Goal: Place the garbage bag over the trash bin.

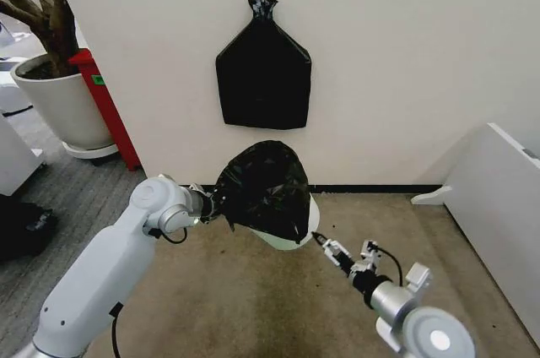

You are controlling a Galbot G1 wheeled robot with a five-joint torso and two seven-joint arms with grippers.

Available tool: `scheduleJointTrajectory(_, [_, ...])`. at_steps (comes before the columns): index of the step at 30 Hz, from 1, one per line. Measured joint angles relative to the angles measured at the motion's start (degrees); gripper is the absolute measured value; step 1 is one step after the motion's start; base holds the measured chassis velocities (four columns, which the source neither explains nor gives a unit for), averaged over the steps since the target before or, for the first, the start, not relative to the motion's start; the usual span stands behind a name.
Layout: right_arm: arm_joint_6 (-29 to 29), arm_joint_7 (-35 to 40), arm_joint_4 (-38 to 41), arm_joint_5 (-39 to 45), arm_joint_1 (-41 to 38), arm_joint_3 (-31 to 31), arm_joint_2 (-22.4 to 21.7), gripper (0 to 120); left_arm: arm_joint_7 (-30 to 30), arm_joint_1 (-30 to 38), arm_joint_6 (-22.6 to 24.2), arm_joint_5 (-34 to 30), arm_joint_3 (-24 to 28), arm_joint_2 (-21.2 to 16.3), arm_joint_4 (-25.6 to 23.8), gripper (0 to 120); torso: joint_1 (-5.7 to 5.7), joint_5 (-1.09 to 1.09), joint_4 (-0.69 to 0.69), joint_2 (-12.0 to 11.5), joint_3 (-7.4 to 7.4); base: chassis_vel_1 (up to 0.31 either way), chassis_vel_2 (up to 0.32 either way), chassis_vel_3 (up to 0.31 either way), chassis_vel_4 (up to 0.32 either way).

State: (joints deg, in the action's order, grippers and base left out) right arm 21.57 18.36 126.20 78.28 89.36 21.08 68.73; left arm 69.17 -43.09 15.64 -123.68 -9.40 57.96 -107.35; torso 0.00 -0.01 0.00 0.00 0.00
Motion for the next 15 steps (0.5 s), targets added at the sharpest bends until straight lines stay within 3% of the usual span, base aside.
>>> scheduleJointTrajectory(4, [-1.65,2.81,-1.19,-2.26,-1.89,-3.11,0.91,100,-0.02,-0.14,0.04,0.30,0.06,0.09,-0.21,1,0.00,0.01,0.01,0.00,0.00,0.000,0.000,0.000,0.000])
scheduleJointTrajectory(15, [-2.42,6.17,-5.93,-2.77,-4.11,-3.77,2.11,100,-0.62,-0.33,0.29,0.57,0.23,0.10,-0.93,1,0.00,0.01,0.00,0.00,0.00,0.000,0.000,0.000,0.000])
